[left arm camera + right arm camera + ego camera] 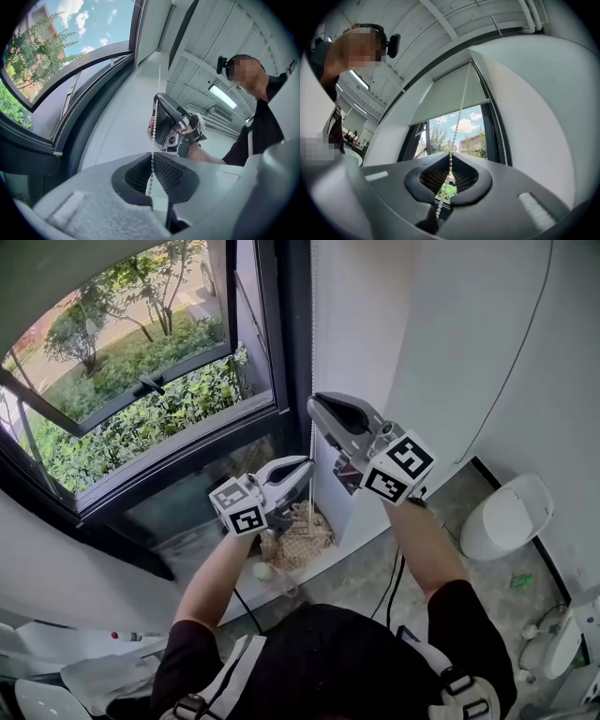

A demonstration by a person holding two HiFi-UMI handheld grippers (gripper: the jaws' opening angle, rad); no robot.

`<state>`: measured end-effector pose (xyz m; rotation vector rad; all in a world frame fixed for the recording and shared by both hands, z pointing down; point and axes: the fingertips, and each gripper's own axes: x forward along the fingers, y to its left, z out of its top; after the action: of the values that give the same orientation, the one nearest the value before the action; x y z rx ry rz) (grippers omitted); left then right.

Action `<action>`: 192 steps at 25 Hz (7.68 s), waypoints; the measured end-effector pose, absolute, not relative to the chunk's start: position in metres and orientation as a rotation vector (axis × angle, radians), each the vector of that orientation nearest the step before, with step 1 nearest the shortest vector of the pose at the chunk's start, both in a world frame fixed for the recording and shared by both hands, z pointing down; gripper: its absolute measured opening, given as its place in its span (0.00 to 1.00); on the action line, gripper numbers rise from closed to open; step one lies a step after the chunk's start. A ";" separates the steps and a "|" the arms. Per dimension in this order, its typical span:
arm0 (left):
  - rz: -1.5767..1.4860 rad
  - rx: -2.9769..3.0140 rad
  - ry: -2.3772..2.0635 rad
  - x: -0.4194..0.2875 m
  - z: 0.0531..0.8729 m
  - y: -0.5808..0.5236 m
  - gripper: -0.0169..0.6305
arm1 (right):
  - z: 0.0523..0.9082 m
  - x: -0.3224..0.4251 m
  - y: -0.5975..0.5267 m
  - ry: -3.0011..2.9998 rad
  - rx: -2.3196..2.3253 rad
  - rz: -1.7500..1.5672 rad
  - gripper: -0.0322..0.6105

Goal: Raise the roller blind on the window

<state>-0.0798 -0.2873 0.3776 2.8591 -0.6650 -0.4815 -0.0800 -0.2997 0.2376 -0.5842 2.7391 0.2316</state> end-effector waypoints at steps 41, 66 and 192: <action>-0.571 2.995 -0.529 -0.074 0.255 -0.311 0.18 | 0.433 -0.062 -0.290 3.061 -0.646 -0.037 0.07; -0.367 3.056 -0.724 -0.045 0.336 -0.291 0.05 | 0.529 -0.044 -0.273 3.202 -0.706 -0.261 0.07; -0.415 2.936 -0.827 -0.077 0.398 -0.308 0.04 | 0.350 -0.061 -0.286 2.914 -0.702 0.100 0.21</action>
<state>-0.0771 -0.3075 0.3983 2.9361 -0.8270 -0.4149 -0.0614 -0.2860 0.3505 -0.7017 2.9143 0.1005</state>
